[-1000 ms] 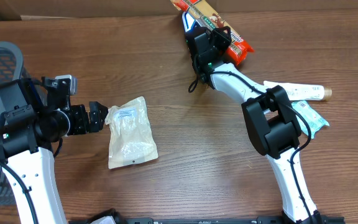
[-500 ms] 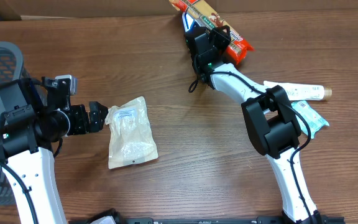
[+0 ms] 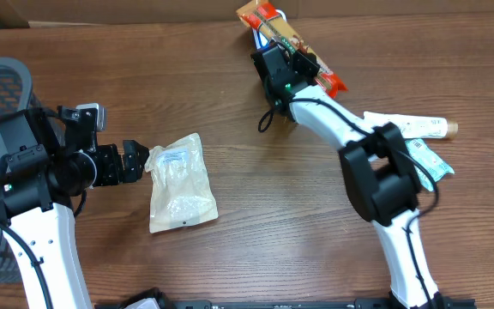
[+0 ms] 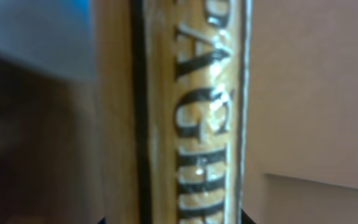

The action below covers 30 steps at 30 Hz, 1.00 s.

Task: Scan the item barcode
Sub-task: 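Carry the spaghetti package to the right side and release it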

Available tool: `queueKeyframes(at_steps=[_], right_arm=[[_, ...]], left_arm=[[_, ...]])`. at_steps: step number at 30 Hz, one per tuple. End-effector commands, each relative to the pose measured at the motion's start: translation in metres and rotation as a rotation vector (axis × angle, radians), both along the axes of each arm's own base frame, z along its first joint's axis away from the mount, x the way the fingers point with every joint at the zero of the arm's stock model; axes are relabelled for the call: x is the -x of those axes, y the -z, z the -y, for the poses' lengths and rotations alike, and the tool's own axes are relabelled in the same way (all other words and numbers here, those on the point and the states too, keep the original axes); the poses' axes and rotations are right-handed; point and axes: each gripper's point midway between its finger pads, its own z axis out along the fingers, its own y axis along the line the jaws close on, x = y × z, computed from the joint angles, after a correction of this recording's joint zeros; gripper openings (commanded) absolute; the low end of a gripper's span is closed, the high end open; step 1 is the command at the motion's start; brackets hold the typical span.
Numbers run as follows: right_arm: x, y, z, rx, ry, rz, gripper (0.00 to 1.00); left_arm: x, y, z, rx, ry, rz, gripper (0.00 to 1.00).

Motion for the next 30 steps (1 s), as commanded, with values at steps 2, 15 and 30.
queueKeyframes(at_steps=[2,15,30], right_arm=[[0.031,-0.176,-0.014,-0.591,0.032,0.236,0.04],[0.165,-0.217,0.106,-1.294,0.308,-0.239,0.04],[0.180,-0.059,0.231,-1.536,0.900,-0.026,0.04]], left_arm=[[-0.002,-0.002,0.003,-0.004,0.032,0.014,1.00],[-0.002,-0.002,0.003,-0.004,0.032,0.014,1.00],[-0.002,-0.002,0.003,-0.004,0.032,0.014,0.99]])
